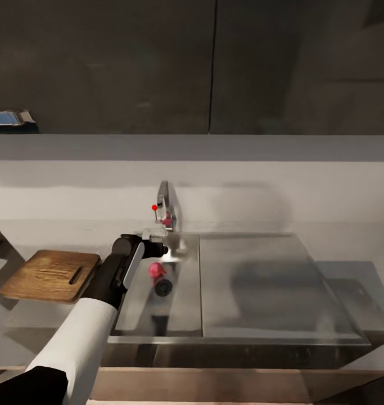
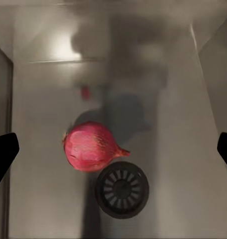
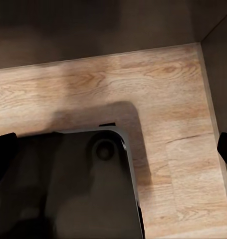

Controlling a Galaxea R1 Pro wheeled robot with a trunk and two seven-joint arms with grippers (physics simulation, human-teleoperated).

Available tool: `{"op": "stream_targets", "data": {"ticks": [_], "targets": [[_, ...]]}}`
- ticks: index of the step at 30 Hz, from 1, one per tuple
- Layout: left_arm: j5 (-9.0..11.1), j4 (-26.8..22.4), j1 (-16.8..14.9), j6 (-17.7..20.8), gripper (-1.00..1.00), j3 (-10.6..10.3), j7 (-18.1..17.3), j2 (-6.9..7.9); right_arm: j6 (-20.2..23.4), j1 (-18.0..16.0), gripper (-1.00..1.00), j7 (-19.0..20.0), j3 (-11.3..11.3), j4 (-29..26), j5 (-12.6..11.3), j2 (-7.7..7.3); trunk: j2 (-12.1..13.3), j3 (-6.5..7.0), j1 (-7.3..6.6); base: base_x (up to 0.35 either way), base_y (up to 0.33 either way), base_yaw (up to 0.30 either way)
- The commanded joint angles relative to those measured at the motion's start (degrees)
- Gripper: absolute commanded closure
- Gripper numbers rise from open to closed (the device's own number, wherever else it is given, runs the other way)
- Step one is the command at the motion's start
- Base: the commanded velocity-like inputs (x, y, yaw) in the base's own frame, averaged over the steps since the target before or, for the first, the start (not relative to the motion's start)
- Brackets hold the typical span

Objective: In the kitchen, take the Vidalia onion out of the sink, dice it on the chopping board with the paring knife, put the diced onion into the bowl on the countertop, then place both the paring knife and the chopping board into the sink.

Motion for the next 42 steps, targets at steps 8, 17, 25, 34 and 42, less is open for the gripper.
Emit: {"op": "stream_targets", "data": {"ticks": [8, 17, 25, 34, 42], "targets": [[0.40, 0.58, -0.04, 0.00, -1.00, -0.03, 0.49, 0.10, -0.02, 0.04, -1.00, -0.13, 0.17, -0.10, -0.37, -0.03, -0.12, -0.80, 0.05, 0.095, 0.000, 0.000], [0.40, 1.38, -0.04, -0.08, -1.00, -0.03, 0.50, 0.19, -0.01, 0.04, -1.00, -0.13, 0.18, -0.10, -0.37, -0.03, -0.12, -1.59, 0.05, 0.027, 0.000, 0.000], [0.40, 1.68, -0.06, -0.08, -1.00, -0.03, 0.50, 0.19, -0.01, 0.04, -1.00, -0.13, 0.18, -0.10, -0.37, -0.03, -0.12, -2.31, 0.05, 0.066, 0.000, 0.000], [0.39, 1.70, -0.09, -0.09, -1.00, -0.03, 0.50, 0.19, 0.04, 0.04, -1.00, -0.13, 0.18, -0.10, -0.37, -0.03, -0.12, -3.13, 0.05, 0.050, 0.000, 0.000], [0.33, 1.70, -0.11, -0.15, -1.00, 0.02, 0.50, 0.27, 0.06, 0.04, -1.00, -0.13, 0.18, -0.10, -0.37, -0.03, -0.12, -3.85, 0.05, 0.001, 0.000, 0.000]]}}
